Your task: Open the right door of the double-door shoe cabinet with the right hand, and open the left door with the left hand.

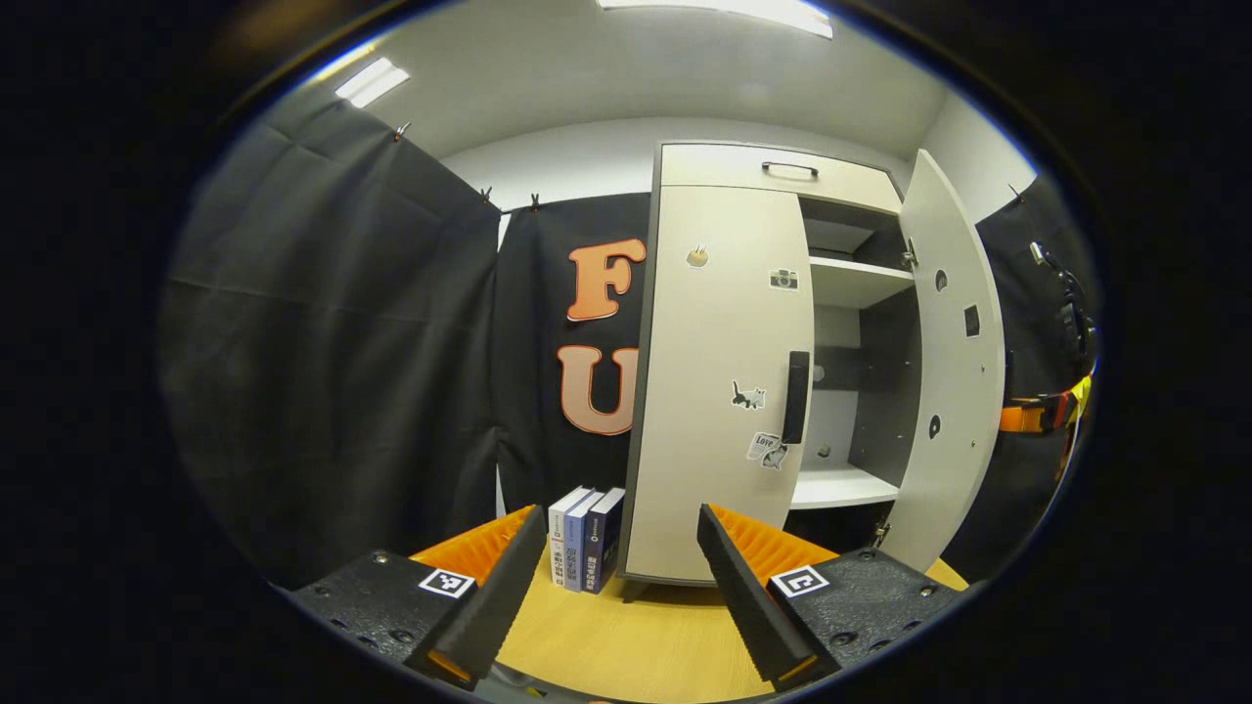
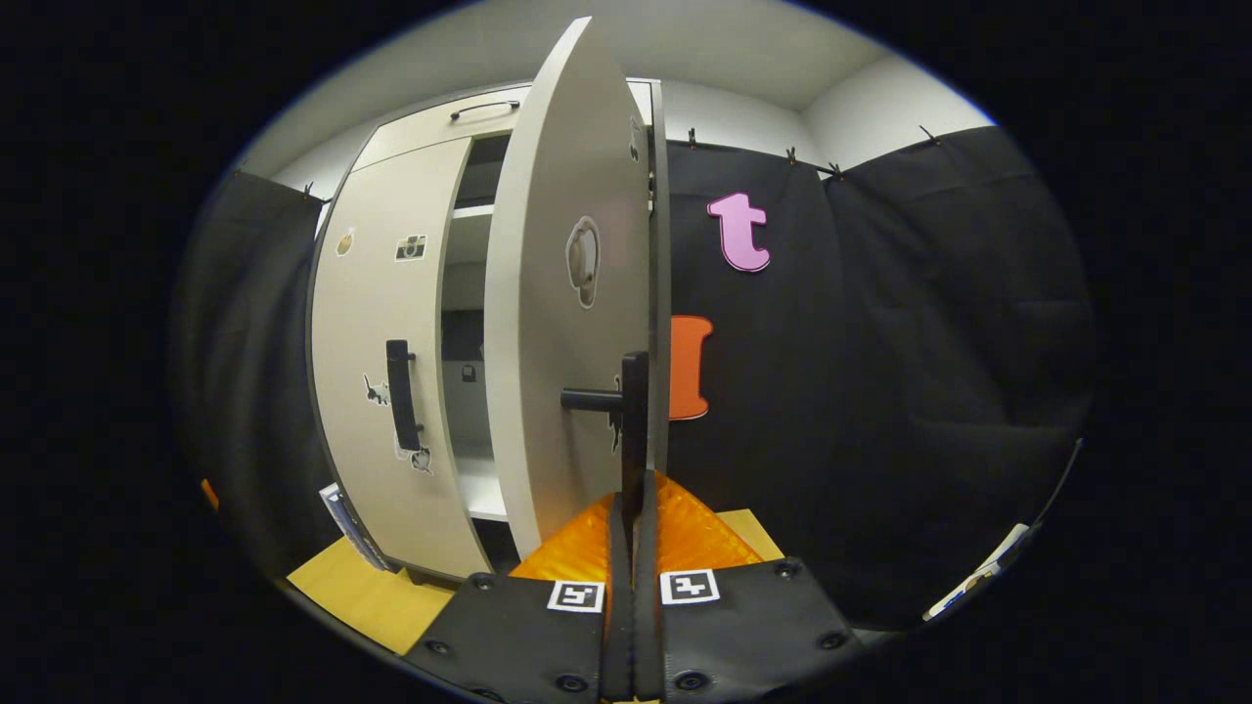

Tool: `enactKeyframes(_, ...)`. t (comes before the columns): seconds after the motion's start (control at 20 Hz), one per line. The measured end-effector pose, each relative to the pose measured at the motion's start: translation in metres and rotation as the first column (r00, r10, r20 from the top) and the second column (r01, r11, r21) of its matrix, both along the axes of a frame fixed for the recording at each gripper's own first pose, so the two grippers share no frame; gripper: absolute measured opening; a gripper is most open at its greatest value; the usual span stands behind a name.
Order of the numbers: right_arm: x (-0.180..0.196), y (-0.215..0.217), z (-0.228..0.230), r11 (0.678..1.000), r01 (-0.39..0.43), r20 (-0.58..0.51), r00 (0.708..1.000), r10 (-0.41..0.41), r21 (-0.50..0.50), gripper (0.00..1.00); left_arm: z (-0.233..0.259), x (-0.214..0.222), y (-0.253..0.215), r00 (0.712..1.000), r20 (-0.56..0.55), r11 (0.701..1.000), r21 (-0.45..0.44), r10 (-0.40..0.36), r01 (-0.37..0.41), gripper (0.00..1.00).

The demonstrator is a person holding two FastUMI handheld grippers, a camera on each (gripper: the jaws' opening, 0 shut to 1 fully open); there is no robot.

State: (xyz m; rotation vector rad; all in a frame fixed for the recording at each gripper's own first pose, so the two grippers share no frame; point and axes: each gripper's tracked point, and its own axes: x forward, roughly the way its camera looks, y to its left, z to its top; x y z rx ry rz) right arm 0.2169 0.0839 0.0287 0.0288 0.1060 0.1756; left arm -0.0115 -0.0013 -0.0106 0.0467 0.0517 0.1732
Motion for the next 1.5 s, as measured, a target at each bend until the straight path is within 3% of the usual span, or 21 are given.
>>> enactKeyframes(0.5, -0.005, -0.023, 0.009, 0.999, 0.049, 0.051, 0.997, -0.05, 0.012, 0.09, 0.009, 0.007, -0.033, 1.0, 0.007, 0.999, 0.023, -0.023, 0.023, 0.95)
enactKeyframes(0.55, -0.006, -0.035, 0.009, 0.996, 0.094, 0.055, 0.994, -0.093, -0.001, 0.08, 0.01, 0.009, -0.038, 1.0, 0.006, 0.999, 0.023, -0.028, 0.028, 0.95)
enactKeyframes(0.85, -0.02, -0.042, 0.006, 0.995, 0.084, 0.042, 0.995, -0.086, 0.047, 0.12, 0.013, 0.028, -0.07, 0.998, 0.008, 0.998, 0.022, -0.066, 0.066, 0.95)
enactKeyframes(0.95, -0.021, -0.043, 0.005, 0.995, 0.079, 0.04, 0.996, -0.081, 0.059, 0.37, 0.015, 0.037, -0.079, 0.997, 0.011, 0.997, 0.027, -0.076, 0.076, 0.95)
enactKeyframes(1.0, -0.023, -0.043, 0.004, 0.995, 0.072, 0.038, 0.996, -0.075, 0.066, 0.37, 0.016, 0.042, -0.084, 0.997, 0.014, 0.996, 0.033, -0.081, 0.081, 0.95)
enactKeyframes(1.3, -0.032, -0.049, -0.004, 0.993, 0.065, 0.014, 0.998, -0.067, 0.098, 0.84, 0.019, 0.077, -0.122, 0.991, 0.018, 0.991, 0.034, -0.132, 0.132, 0.95)
enactKeyframes(1.35, -0.033, -0.05, -0.005, 0.993, 0.066, 0.012, 0.998, -0.068, 0.1, 0.87, 0.019, 0.084, -0.128, 0.99, 0.02, 0.99, 0.031, -0.138, 0.137, 0.95)
enactKeyframes(1.4, -0.034, -0.051, -0.006, 0.993, 0.063, 0.009, 0.998, -0.064, 0.103, 0.82, 0.017, 0.09, -0.133, 0.99, 0.021, 0.99, 0.028, -0.14, 0.139, 0.95)
enactKeyframes(1.5, -0.037, -0.054, -0.01, 0.993, 0.065, -0.001, 0.998, -0.065, 0.102, 0.88, 0.016, 0.106, -0.143, 0.989, 0.021, 0.989, 0.022, -0.149, 0.148, 0.95)
